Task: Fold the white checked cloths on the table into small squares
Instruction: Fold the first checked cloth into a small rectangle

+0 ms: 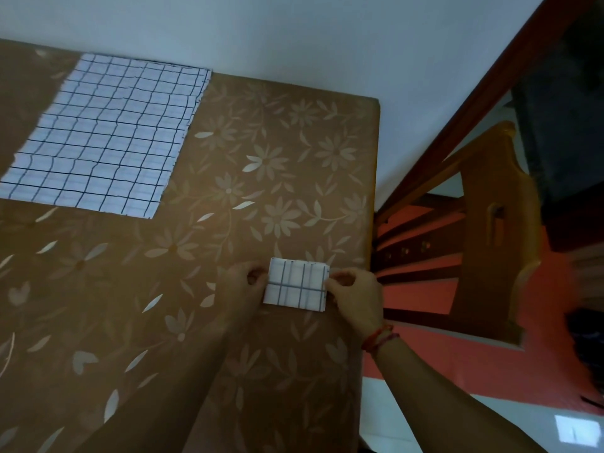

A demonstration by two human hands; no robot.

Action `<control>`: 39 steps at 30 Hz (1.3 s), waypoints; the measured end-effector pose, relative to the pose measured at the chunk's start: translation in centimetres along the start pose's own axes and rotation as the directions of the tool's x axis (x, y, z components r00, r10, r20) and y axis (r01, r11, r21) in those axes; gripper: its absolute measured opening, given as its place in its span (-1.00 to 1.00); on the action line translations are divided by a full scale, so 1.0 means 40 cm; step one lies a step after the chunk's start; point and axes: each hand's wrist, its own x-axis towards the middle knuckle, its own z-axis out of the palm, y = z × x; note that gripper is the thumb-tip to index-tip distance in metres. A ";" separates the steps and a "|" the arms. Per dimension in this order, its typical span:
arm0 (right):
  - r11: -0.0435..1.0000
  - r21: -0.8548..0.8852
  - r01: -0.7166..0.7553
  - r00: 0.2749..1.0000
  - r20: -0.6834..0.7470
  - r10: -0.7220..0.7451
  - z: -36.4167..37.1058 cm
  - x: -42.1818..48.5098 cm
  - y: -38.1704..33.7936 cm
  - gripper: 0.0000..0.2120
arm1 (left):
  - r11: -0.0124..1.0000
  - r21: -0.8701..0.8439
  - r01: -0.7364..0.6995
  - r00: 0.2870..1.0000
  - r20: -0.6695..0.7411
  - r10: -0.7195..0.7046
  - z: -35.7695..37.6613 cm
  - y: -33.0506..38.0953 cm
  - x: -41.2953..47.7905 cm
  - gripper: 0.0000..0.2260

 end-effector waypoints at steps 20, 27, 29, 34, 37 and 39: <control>0.497 -0.537 0.682 0.721 0.376 -0.582 0.218 -0.027 0.031 -0.47 | 0.680 0.393 -0.619 0.779 0.422 0.465 0.020 -0.113 -0.013 -0.52; 0.434 -0.596 0.676 0.718 0.399 -0.571 0.216 -0.026 0.039 -0.47 | 0.635 0.450 -0.627 0.773 0.457 0.439 0.010 -0.107 -0.013 -0.49; 0.424 -0.602 0.677 0.716 0.405 -0.569 0.205 -0.022 0.042 -0.47 | 0.627 0.461 -0.628 0.773 0.467 0.431 0.010 -0.108 -0.013 -0.49; 0.405 -0.627 0.666 0.730 0.433 -0.529 0.121 -0.008 0.078 -0.45 | 0.644 0.453 -0.616 0.777 0.484 0.403 0.006 -0.105 -0.012 -0.41; 0.365 -0.675 0.641 0.748 0.443 -0.494 0.064 0.006 0.107 -0.44 | 0.642 0.466 -0.609 0.783 0.484 0.391 0.005 -0.102 -0.013 -0.47; 0.358 -0.694 0.625 0.761 0.440 -0.476 0.055 0.008 0.106 -0.43 | 0.644 0.470 -0.603 0.787 0.482 0.385 0.004 -0.101 -0.014 -0.48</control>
